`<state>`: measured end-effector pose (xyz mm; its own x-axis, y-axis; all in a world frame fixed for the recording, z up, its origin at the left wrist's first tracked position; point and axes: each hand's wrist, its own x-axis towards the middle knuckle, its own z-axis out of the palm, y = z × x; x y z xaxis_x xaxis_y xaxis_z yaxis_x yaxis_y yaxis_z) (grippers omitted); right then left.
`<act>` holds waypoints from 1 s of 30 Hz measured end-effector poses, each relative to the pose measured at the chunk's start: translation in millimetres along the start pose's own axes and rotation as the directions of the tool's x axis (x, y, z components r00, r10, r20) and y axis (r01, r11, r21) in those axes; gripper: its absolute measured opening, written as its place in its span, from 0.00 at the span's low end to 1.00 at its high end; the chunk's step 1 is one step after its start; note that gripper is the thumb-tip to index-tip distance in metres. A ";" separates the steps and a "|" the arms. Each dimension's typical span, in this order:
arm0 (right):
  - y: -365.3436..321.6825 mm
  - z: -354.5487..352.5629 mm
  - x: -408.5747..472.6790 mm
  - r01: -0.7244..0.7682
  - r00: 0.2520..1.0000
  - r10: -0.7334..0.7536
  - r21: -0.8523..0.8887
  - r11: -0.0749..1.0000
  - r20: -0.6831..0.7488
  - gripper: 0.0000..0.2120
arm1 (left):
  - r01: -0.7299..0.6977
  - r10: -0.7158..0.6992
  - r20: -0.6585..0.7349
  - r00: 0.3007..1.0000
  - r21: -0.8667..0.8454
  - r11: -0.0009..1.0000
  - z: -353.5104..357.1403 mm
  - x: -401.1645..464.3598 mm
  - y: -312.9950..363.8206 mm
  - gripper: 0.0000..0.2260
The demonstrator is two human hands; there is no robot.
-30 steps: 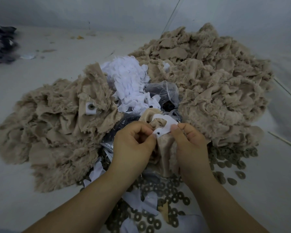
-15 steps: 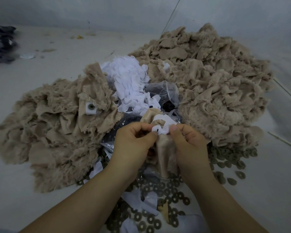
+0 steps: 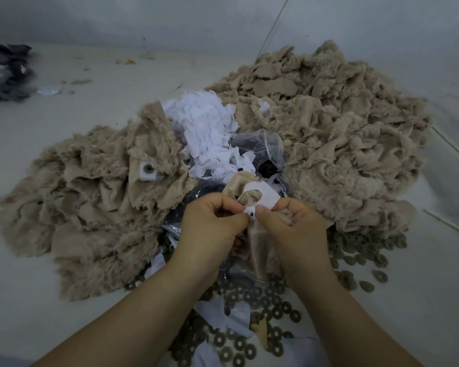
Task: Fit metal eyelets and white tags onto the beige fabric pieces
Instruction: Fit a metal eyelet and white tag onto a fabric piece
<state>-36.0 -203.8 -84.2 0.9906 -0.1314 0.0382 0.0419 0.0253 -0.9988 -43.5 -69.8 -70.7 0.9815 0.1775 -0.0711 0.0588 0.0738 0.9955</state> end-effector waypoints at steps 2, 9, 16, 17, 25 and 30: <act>-0.2 0.0 0.0 0.022 1.000 -0.022 -0.039 0.999 -0.010 0.13 | -0.014 0.014 0.011 1.000 0.003 1.000 -0.1 -1.0 -0.5 0.08; 2.1 -0.5 1.7 0.116 0.990 -0.128 -0.166 0.979 -0.062 0.14 | -0.103 0.103 0.002 0.995 0.024 0.994 4.2 -4.4 -4.7 0.06; -3.5 -1.3 1.5 0.041 0.999 -0.040 0.027 0.999 -0.020 0.17 | -0.337 0.359 -0.032 0.933 0.275 0.900 4.2 -4.2 -6.4 0.09; -3.9 -1.4 1.1 0.042 0.999 -0.041 0.032 0.999 -0.008 0.19 | -0.440 0.467 0.001 0.884 0.341 0.831 3.0 -4.2 -5.4 0.10; -11.3 -6.1 4.7 -0.184 0.980 0.170 0.138 0.973 0.104 0.23 | -0.790 0.790 0.273 0.549 0.477 0.384 -9.4 -8.2 -19.2 0.09; -14.5 -6.2 2.8 -0.253 0.955 0.219 0.161 0.954 0.202 0.25 | -0.823 0.763 0.441 0.472 0.531 0.202 -18.2 -3.1 -20.4 0.09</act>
<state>-34.6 -210.6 -69.8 0.9811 0.0806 -0.1762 -0.1898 0.2174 -0.9575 -51.1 -53.9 -91.9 0.5886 -0.2925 0.7536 -0.6991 -0.6523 0.2929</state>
